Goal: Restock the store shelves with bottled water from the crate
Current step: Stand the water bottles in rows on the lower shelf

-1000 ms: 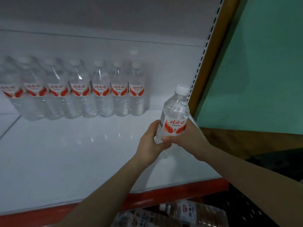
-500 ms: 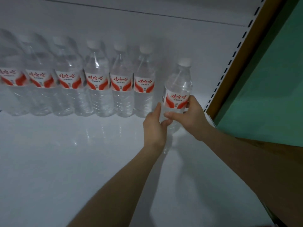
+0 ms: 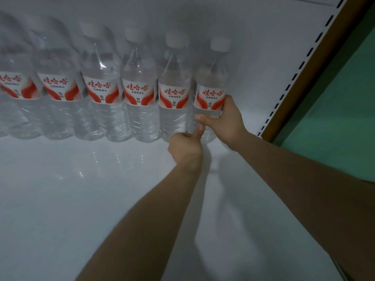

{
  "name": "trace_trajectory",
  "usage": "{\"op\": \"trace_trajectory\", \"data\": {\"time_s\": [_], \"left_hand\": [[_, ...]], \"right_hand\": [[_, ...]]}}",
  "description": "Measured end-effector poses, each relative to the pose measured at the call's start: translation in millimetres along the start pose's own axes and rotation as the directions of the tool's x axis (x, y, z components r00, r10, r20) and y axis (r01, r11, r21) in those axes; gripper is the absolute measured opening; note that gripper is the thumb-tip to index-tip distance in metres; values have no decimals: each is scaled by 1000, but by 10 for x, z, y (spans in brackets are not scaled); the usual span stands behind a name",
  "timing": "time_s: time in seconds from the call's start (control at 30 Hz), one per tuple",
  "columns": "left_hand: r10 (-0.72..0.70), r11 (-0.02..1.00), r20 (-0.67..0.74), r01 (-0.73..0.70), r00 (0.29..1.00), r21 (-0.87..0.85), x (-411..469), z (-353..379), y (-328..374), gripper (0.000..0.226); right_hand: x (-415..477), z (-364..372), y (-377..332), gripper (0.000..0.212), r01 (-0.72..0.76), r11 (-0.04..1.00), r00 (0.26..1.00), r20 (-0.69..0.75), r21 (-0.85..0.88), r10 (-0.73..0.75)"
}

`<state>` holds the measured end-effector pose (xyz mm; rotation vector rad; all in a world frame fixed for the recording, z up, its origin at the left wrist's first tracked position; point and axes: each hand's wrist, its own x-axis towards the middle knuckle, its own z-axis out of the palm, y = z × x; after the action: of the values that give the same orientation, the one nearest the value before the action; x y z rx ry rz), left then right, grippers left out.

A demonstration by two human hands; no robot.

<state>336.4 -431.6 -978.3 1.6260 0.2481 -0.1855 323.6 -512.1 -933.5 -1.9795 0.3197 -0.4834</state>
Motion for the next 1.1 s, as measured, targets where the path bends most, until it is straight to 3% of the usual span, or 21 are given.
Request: {"op": "trace_trajectory", "data": {"time_s": [0.5, 0.83, 1.0, 1.1], "left_hand": [[-26, 1000, -5, 26, 1000, -3, 53, -20, 6, 43], [-31, 999, -21, 30, 999, -34, 69, -15, -25, 44], [-29, 999, -10, 29, 1000, 29, 63, -3, -35, 40], [35, 991, 54, -41, 998, 124, -92, -83, -13, 40]], "right_hand": [[72, -18, -40, 65, 1, 998, 994, 111, -62, 6], [75, 46, -69, 65, -46, 997, 995, 88, -62, 51], [40, 76, -71, 64, -64, 996, 996, 57, -58, 67], [20, 101, -111, 65, -95, 995, 994, 52, -21, 96]]}}
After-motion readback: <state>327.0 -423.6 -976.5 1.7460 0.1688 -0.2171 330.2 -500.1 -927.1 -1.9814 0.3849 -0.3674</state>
